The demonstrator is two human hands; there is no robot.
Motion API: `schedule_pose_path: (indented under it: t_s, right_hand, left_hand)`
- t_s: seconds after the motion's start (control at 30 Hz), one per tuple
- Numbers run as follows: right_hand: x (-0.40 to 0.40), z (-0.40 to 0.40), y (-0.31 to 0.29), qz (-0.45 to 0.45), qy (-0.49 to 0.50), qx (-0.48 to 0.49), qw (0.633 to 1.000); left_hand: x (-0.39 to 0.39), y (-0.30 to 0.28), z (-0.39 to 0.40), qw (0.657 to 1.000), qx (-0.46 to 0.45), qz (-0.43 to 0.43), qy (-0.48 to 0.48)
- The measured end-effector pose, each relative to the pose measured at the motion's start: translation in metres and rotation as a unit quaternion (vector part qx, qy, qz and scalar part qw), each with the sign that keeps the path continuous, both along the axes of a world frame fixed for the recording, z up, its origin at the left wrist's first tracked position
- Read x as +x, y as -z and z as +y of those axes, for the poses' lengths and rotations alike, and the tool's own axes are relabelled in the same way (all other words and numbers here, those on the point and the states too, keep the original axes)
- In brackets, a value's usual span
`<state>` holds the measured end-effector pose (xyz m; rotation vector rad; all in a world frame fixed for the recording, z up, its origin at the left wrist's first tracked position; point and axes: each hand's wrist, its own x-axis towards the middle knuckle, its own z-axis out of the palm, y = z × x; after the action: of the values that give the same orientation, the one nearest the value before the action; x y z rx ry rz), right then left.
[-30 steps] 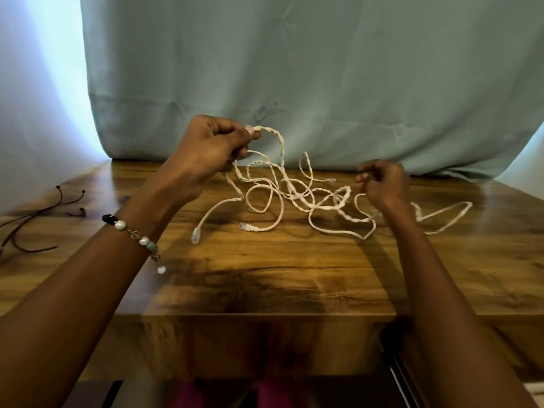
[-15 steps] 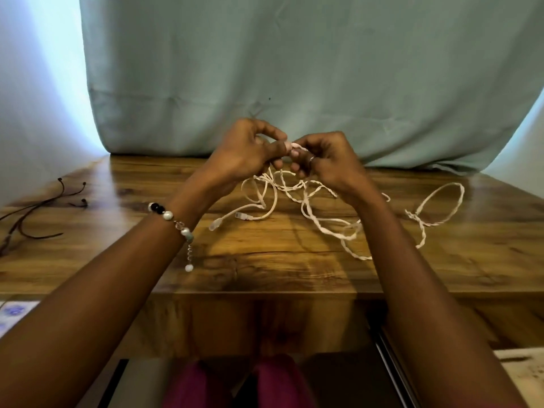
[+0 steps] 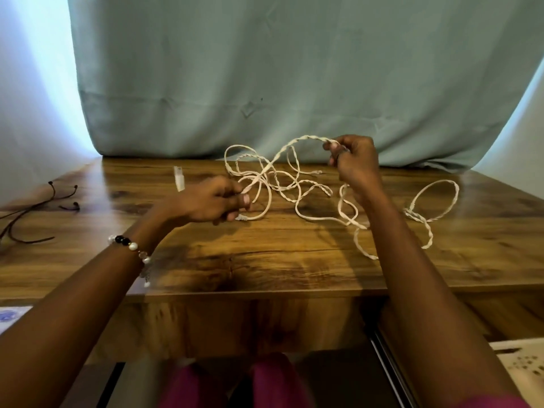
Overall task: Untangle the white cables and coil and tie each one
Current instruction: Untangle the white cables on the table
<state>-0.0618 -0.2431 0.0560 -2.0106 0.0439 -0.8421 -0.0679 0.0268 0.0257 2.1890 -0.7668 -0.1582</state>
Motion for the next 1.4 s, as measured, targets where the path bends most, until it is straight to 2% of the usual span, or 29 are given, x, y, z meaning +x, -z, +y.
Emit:
schedule_pose_path:
  t_s: [0.03, 0.1, 0.13, 0.23, 0.33, 0.43, 0.5, 0.6, 0.67, 0.8, 0.9, 1.0, 1.07, 1.13, 1.2, 1.27, 1.4]
  right_hand:
    - [0.001, -0.002, 0.003, 0.038, 0.049, -0.107, 0.992]
    - [-0.004, 0.003, 0.005, 0.12, 0.115, -0.314, 0.935]
    - [-0.008, 0.009, 0.006, 0.139, 0.117, -0.384, 0.905]
    - [-0.03, 0.038, 0.0, 0.076, -0.004, -0.481, 0.873]
    - [-0.037, 0.06, -0.002, 0.011, -0.145, -0.465, 0.873]
    - [-0.035, 0.062, -0.003, -0.05, -0.231, -0.31, 0.921]
    - [-0.033, 0.058, -0.005, -0.045, -0.214, -0.233, 0.948]
    - [-0.025, 0.053, 0.0, -0.011, -0.142, -0.27, 0.952]
    - [-0.021, 0.056, 0.007, 0.029, -0.107, -0.309, 0.945]
    - [-0.022, 0.072, 0.017, 0.133, -0.075, -0.363, 0.919]
    - [-0.034, 0.085, 0.021, 0.176, -0.052, -0.415, 0.891]
    - [-0.053, 0.093, 0.025, 0.212, -0.016, -0.502, 0.838]
    - [-0.067, 0.099, 0.024, 0.235, -0.027, -0.558, 0.795]
    - [-0.081, 0.106, 0.022, 0.236, -0.063, -0.597, 0.764]
    - [-0.092, 0.111, 0.018, 0.215, -0.098, -0.613, 0.754]
    - [-0.095, 0.111, 0.011, 0.186, -0.133, -0.606, 0.762]
    - [-0.086, 0.094, -0.002, 0.079, -0.185, -0.554, 0.808]
  left_hand:
    - [-0.002, 0.002, -0.003, 0.999, -0.033, 0.02, 0.005]
    - [-0.007, 0.003, -0.011, 0.99, -0.123, 0.072, 0.008]
    - [-0.009, 0.003, -0.015, 0.981, -0.165, 0.102, 0.019]
    - [-0.01, 0.001, -0.024, 0.937, -0.268, 0.208, 0.081]
    - [-0.011, -0.005, -0.027, 0.878, -0.34, 0.294, 0.165]
    - [-0.012, -0.011, -0.024, 0.834, -0.383, 0.325, 0.229]
    - [-0.01, -0.012, -0.021, 0.835, -0.4, 0.301, 0.226]
    - [-0.004, -0.006, -0.015, 0.875, -0.395, 0.215, 0.18]
    - [-0.004, 0.001, -0.014, 0.873, -0.41, 0.202, 0.171]
    - [-0.012, 0.004, -0.025, 0.823, -0.486, 0.224, 0.193]
    - [-0.014, -0.004, -0.032, 0.804, -0.521, 0.222, 0.183]
    - [-0.01, -0.012, -0.034, 0.781, -0.56, 0.23, 0.153]
    - [-0.006, -0.015, -0.036, 0.767, -0.585, 0.232, 0.127]
    - [-0.003, -0.017, -0.041, 0.773, -0.591, 0.218, 0.079]
    - [0.0, -0.015, -0.048, 0.805, -0.561, 0.19, 0.019]
    - [-0.002, -0.012, -0.055, 0.842, -0.512, 0.166, -0.016]
    - [-0.011, -0.001, -0.056, 0.892, -0.424, 0.158, 0.025]
